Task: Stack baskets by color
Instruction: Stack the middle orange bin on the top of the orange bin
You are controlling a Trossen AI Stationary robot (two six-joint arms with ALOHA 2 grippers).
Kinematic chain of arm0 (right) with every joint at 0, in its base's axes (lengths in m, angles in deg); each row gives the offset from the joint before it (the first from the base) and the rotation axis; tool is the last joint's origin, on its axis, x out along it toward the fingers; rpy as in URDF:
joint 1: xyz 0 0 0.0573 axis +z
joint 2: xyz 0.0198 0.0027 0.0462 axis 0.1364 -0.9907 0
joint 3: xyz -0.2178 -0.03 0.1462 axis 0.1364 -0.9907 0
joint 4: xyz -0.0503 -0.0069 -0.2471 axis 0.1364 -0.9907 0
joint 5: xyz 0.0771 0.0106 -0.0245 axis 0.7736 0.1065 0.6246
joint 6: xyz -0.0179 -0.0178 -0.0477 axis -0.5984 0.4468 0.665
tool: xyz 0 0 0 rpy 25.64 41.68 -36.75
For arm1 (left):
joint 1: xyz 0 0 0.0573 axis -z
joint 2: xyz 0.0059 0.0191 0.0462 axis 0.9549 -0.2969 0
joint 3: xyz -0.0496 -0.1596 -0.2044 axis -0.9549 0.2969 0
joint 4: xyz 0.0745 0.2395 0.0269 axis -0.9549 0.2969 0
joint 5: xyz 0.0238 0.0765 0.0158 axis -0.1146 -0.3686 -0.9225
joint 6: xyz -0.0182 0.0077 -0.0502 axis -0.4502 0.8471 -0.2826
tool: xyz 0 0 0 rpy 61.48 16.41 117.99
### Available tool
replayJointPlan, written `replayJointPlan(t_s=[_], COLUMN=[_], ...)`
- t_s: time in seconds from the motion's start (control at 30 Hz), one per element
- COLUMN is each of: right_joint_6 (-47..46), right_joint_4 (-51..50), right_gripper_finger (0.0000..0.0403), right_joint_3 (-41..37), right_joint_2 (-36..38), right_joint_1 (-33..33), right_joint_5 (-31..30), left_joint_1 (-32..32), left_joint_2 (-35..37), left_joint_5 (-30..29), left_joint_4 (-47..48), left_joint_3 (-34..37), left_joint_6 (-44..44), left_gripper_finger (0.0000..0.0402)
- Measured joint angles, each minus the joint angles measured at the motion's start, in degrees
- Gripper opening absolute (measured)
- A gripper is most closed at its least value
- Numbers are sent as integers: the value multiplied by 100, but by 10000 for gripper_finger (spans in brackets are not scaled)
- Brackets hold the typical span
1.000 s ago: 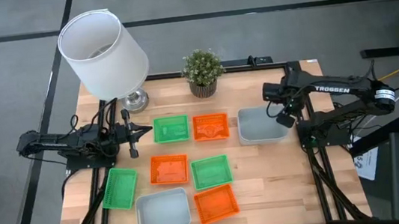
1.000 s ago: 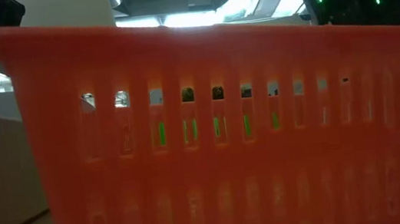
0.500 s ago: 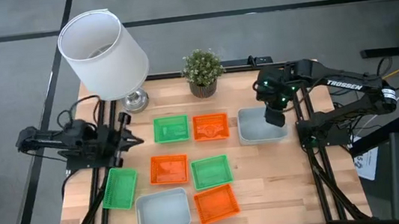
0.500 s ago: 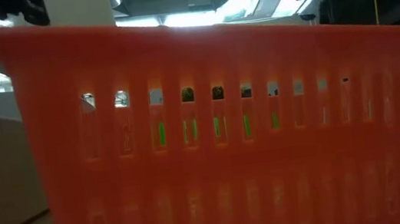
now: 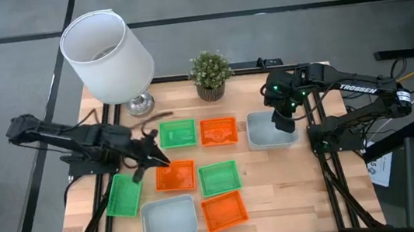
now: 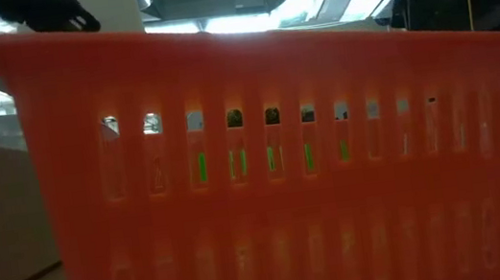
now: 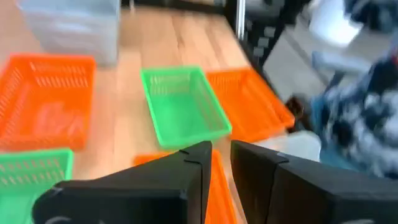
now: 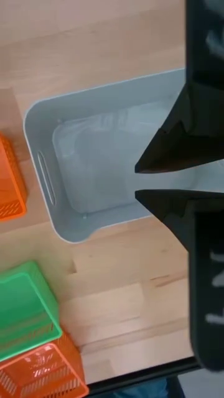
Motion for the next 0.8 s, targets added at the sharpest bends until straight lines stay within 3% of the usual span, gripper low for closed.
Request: replayJointPlan(t_s=[0.17,0.33,0.8], right_joint_6=[150,134,128], right_joint_4=[2,1,-2], right_gripper_finger=[53,53,53], right_joint_3=[0,0,-4], right_joint_2=[0,0,0], right_joint_1=[0,0,0], right_joint_5=[2,4,7], left_joint_1=[76,-142,-197], left_joint_2=[-685,-1401,-2722], left_joint_5=[-640,-1234,-1094], left_joint_4=[251,441,-152], left_joint_3=[-221,-220,-220], left_joint_6=[599,130,212], left_gripper_finger=[51,51,55])
